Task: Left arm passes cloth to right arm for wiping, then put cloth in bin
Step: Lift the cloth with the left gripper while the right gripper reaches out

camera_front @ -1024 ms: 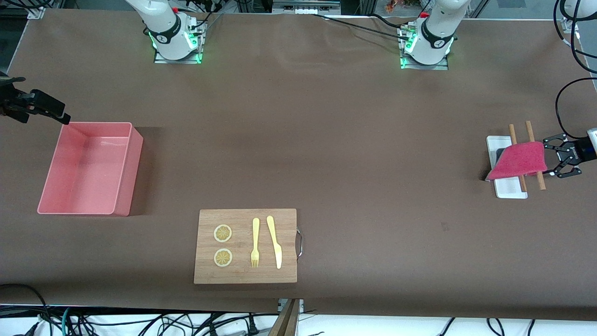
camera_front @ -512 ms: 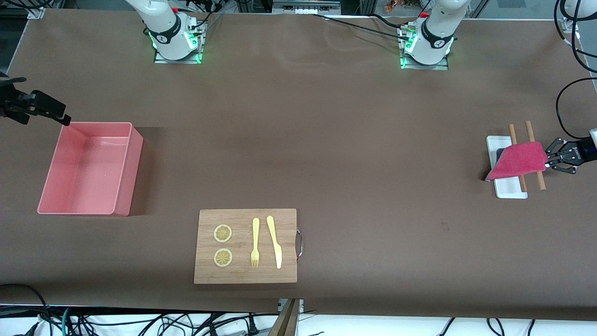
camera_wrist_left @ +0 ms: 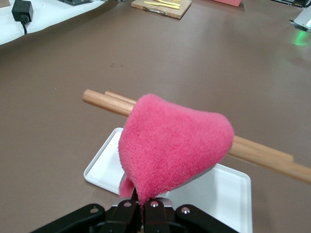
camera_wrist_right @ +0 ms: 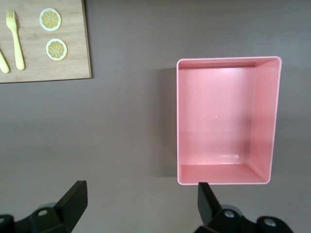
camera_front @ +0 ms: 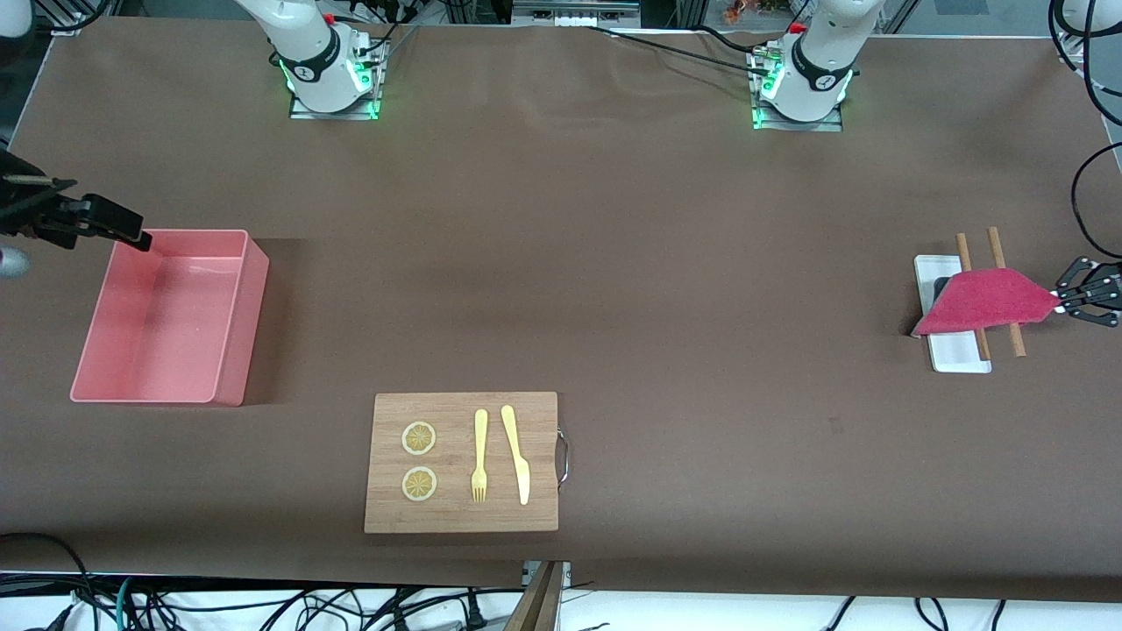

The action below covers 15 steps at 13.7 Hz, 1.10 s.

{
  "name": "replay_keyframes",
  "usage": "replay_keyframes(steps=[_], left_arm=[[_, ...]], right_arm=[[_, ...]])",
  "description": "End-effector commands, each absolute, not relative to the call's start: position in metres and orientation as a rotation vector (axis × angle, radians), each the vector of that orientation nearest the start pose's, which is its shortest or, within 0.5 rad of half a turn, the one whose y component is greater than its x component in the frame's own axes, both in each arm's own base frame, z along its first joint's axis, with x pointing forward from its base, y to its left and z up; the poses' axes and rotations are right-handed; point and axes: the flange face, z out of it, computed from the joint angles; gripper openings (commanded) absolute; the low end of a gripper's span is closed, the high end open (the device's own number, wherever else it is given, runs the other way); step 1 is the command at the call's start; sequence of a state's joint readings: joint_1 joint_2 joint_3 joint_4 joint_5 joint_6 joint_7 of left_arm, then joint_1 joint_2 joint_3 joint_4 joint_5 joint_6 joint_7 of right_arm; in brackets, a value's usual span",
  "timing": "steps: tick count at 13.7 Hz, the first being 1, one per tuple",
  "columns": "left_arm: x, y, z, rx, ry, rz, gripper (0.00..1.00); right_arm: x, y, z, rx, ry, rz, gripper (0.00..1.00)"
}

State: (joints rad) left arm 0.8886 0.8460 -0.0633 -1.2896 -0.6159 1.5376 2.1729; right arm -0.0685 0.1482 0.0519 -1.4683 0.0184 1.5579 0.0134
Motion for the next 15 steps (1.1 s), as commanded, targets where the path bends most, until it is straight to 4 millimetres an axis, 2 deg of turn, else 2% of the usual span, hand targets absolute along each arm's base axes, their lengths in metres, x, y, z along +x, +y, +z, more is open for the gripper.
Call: replay_keyframes(steps=[1, 3, 5, 7, 9, 12, 15], left_arm=[[0.502, 0.473, 0.297, 2.092, -1.322, 0.650, 0.00], [0.502, 0.471, 0.349, 2.198, -1.280, 0.562, 0.00], [0.507, 0.452, 0.383, 2.277, -1.200, 0.428, 0.00], [0.518, 0.427, 0.418, 2.342, -1.112, 0.333, 0.00], [0.536, 0.393, 0.442, 2.402, -1.031, 0.238, 0.00], [0.559, 0.343, 0.477, 2.511, -0.867, 0.124, 0.00], [0.589, 0.273, 0.498, 2.577, -0.676, 0.006, 0.00]], right_arm=[[0.606, -0.009, 0.569, -3.148, 0.007, 0.139, 1.00], [0.609, -0.010, 0.557, -3.150, 0.021, 0.186, 1.00], [0.613, -0.008, 0.546, -3.141, 0.096, 0.204, 1.00], [0.621, 0.006, 0.528, -3.016, 0.333, 0.245, 1.00], [0.630, 0.021, 0.511, -2.881, 0.597, 0.297, 1.00], [0.639, 0.080, 0.497, -2.804, 0.736, 0.308, 1.00], [0.646, 0.147, 0.484, -2.711, 0.918, 0.289, 1.00]])
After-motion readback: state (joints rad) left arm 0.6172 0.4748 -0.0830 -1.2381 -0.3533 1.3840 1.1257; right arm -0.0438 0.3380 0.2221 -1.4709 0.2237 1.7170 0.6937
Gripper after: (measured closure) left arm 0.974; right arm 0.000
